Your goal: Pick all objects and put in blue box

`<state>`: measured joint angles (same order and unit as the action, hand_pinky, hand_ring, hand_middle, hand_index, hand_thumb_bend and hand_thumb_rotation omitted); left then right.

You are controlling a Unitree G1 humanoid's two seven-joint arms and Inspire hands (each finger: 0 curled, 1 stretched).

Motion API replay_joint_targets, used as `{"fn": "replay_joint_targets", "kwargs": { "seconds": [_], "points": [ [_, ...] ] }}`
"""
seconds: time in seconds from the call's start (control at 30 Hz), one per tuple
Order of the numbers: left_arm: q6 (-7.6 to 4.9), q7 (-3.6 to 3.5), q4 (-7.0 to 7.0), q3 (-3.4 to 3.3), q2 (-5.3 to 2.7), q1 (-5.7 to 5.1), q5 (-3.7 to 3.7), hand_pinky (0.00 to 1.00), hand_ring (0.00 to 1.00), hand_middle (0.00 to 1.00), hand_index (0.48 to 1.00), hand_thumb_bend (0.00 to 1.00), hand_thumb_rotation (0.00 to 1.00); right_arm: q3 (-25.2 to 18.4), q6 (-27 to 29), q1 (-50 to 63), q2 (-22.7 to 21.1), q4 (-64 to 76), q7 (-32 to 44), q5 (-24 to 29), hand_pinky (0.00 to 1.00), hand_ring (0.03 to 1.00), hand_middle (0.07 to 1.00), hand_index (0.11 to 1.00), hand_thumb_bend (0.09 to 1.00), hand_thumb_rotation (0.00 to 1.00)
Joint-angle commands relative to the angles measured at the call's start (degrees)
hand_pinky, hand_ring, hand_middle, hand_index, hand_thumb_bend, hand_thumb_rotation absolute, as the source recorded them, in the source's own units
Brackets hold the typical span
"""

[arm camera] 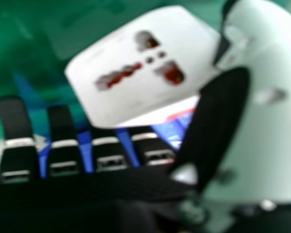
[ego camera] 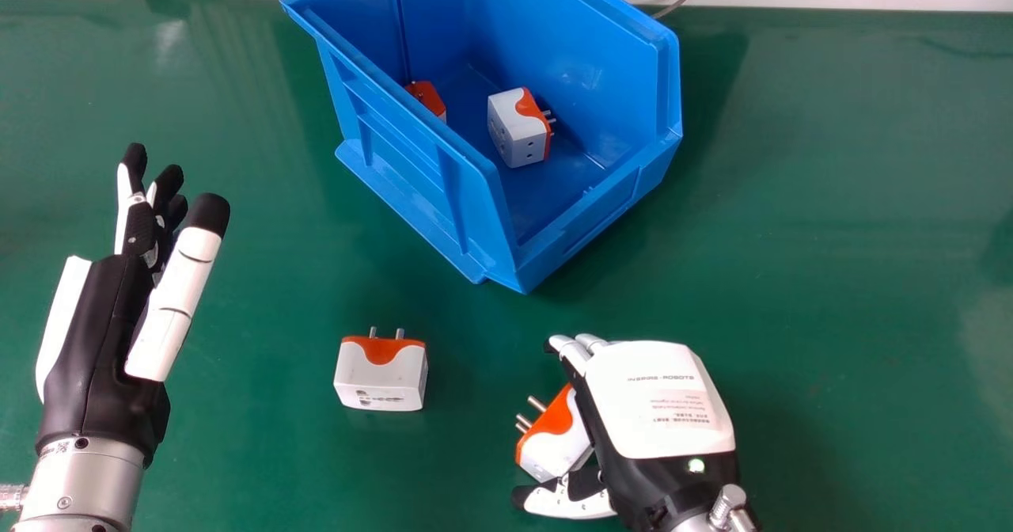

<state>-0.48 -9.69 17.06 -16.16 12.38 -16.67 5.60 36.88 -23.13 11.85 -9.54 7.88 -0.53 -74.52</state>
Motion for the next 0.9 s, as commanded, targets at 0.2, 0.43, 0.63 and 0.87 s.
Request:
{"fn": "replay_joint_targets", "kwargs": {
  "seconds": [0.2,0.43,0.63,0.87],
  "points": [
    [0.29,-0.17,1.88,-0.66,1.00,-0.14,0.32,1.00,1.00,1.00,1.000,0.78,0.86,-0.05,-0.76,-0.34,-0.37,-2.00,0.78,-0.92,0.62,0.704,0.738,0.740,0.570,0.30],
    [1.05,0.00,2.25,-0.50,0.95,0.15,0.16,1.00,1.00,1.00,1.000,0.78,0.86,-0.73,-0.14,-1.24,-0.14,-3.19,-0.43,1.13,0.29,0.352,0.446,0.525,0.519,0.05],
    [1.22,0.08,1.77,-0.24,0.88,0.84,0.13,1.00,1.00,1.00,1.000,0.78,0.86,-0.39,-1.56,-2.57,0.66,-5.40,-0.15,1.04,0.17,0.228,0.435,0.493,0.514,0.01],
    [1.25,0.12,1.23,-0.06,0.74,1.48,0.02,1.00,1.00,1.00,1.000,0.77,0.86,-0.36,-2.56,-3.20,0.94,-5.32,1.57,1.13,0.06,0.125,0.467,0.479,0.521,0.00]
  ]
}}
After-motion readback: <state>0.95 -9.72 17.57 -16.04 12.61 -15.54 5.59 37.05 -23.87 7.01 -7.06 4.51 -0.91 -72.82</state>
